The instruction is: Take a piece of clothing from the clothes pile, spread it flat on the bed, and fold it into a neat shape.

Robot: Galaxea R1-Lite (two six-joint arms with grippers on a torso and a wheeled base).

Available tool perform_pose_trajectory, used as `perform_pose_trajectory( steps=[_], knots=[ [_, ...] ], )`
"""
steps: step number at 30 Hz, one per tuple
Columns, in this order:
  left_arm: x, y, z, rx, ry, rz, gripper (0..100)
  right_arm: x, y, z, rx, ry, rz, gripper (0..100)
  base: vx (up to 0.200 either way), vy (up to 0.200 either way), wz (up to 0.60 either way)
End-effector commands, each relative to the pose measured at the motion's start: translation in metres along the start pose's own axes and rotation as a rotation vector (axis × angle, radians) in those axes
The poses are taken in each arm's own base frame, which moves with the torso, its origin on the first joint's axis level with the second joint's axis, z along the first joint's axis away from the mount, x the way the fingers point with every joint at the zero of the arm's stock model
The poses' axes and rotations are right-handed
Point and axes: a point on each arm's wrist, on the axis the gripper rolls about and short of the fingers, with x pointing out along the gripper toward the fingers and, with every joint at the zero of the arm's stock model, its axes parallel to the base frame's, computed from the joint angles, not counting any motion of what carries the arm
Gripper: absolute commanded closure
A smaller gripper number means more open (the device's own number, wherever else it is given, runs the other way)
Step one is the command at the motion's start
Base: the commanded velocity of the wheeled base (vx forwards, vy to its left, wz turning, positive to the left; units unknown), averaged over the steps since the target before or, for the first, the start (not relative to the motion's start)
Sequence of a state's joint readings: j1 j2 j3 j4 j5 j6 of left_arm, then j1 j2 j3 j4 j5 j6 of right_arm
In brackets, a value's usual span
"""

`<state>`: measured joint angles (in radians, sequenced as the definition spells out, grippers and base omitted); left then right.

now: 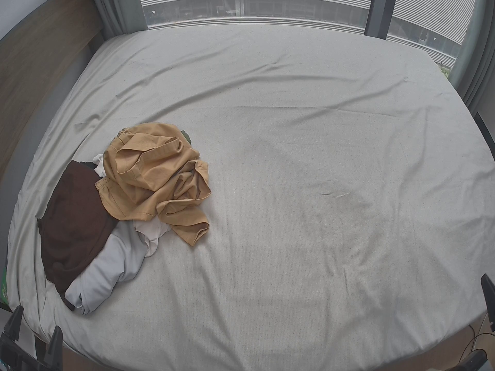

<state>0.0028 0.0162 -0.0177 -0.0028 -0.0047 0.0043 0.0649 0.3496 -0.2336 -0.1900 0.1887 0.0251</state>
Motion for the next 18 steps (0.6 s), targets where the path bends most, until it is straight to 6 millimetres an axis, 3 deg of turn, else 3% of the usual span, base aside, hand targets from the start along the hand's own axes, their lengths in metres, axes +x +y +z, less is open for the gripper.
perform_pose_trajectory(
  steps=[1, 12, 18],
  knots=[
    [0.000, 0.000, -0.005, 0.000, 0.001, 0.000, 0, 0.038, -0.004, 0.030, 0.027, 0.076, 0.083, 0, 0.000, 0.000, 0.00],
    [0.000, 0.000, -0.005, 0.002, 0.001, 0.000, 0, 0.074, 0.005, 0.053, 0.165, 0.136, 0.281, 0, 0.000, 0.000, 0.00],
    [0.000, 0.000, -0.005, 0.000, 0.001, 0.000, 0, 0.112, 0.012, 0.062, 0.257, 0.194, 0.345, 0, 0.000, 0.000, 0.00]
  ],
)
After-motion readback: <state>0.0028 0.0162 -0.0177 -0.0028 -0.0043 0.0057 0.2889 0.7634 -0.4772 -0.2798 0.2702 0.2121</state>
